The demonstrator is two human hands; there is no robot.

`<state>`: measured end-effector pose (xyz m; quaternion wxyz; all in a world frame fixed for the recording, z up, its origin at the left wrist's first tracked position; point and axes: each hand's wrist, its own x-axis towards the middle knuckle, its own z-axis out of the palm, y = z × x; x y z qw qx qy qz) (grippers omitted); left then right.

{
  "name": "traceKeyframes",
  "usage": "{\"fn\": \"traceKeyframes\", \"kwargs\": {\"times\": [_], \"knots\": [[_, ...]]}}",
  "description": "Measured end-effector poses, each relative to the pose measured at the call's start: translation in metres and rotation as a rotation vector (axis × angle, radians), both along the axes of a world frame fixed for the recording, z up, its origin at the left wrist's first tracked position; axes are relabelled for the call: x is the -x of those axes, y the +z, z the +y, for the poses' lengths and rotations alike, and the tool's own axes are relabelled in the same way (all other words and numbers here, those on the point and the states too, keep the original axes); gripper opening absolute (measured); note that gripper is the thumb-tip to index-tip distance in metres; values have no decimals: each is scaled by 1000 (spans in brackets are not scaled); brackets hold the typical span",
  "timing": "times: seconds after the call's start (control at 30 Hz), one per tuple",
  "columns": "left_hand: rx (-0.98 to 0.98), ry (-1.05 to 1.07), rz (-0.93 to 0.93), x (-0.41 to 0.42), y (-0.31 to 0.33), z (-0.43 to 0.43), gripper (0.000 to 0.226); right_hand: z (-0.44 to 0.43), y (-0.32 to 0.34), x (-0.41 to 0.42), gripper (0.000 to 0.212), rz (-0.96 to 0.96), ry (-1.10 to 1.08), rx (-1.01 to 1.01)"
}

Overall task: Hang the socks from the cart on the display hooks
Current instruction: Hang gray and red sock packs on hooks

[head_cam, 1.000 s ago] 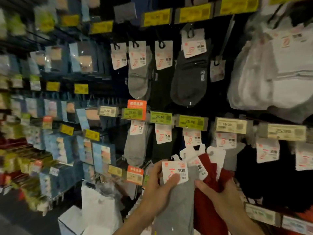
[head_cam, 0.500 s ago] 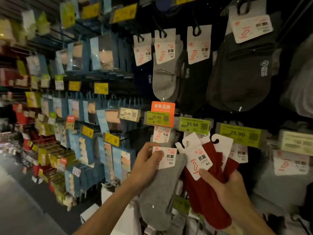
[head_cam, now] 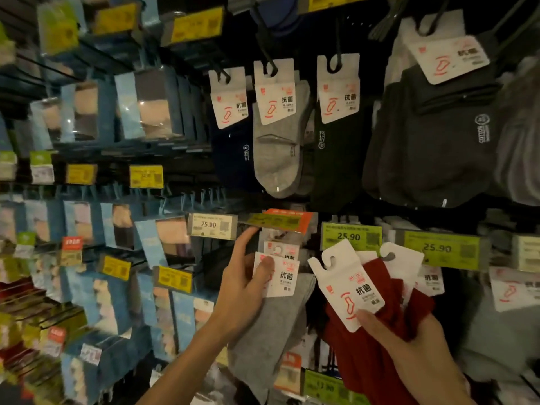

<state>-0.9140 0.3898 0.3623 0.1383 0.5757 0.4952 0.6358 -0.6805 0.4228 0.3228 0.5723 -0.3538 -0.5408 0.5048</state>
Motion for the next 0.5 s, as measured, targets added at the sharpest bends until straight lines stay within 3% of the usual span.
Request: {"fn": "traceKeyframes", "kwargs": {"times": [0.37,0.5], "knots": [[-99,-83,185,21,7,15,63,-35,-5,14,47,68,-129,-29],[-107,-76,228,27,5,17,66,-47,-6,17,43,1,-155,-46]]}}
